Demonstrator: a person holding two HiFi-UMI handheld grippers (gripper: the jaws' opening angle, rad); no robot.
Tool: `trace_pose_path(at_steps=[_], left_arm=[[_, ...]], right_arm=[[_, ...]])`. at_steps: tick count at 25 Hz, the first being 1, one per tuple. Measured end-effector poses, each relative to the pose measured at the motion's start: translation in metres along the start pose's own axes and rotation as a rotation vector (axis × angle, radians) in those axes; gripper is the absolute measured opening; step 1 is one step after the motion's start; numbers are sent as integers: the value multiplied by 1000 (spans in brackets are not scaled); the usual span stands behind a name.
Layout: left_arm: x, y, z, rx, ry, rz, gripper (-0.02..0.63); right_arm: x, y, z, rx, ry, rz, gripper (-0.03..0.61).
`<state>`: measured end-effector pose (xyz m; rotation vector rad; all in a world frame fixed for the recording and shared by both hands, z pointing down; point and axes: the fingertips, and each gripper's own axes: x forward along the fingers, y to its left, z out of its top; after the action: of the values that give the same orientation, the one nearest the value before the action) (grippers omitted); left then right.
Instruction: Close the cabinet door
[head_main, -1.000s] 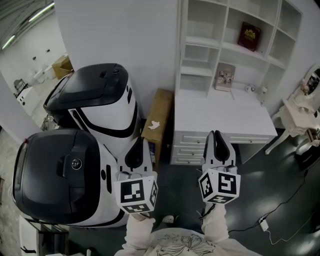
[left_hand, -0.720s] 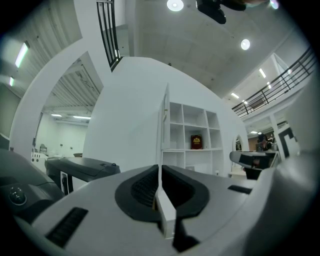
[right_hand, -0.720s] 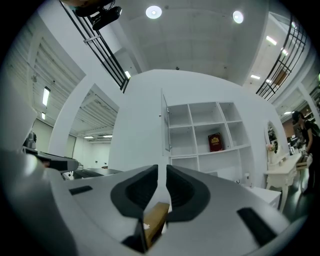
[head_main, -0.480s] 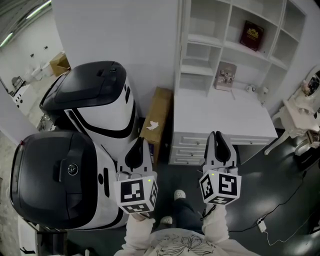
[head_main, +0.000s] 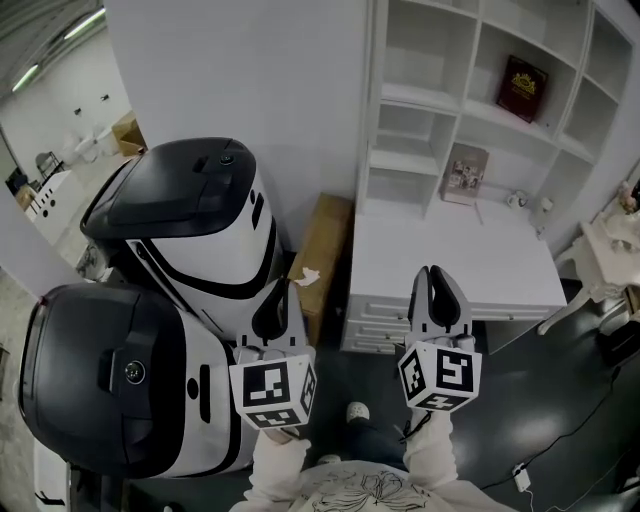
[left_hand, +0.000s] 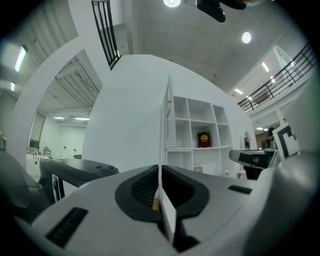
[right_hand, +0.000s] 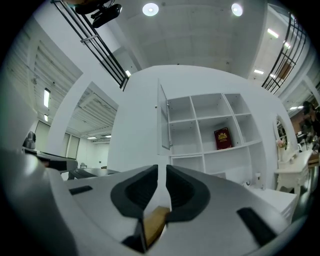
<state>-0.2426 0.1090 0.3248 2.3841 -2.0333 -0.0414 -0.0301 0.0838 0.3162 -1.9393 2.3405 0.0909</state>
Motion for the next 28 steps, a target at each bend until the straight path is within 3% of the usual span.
trace_pose_path(at_steps=[16,28], left_arm=[[116,-15,12,15,-21,108,21],[145,-1,0,10,13,150,21]], right_arm=[[131,-51,1,12,-8,116,38],[181,-37,1,1,-4,193,45]])
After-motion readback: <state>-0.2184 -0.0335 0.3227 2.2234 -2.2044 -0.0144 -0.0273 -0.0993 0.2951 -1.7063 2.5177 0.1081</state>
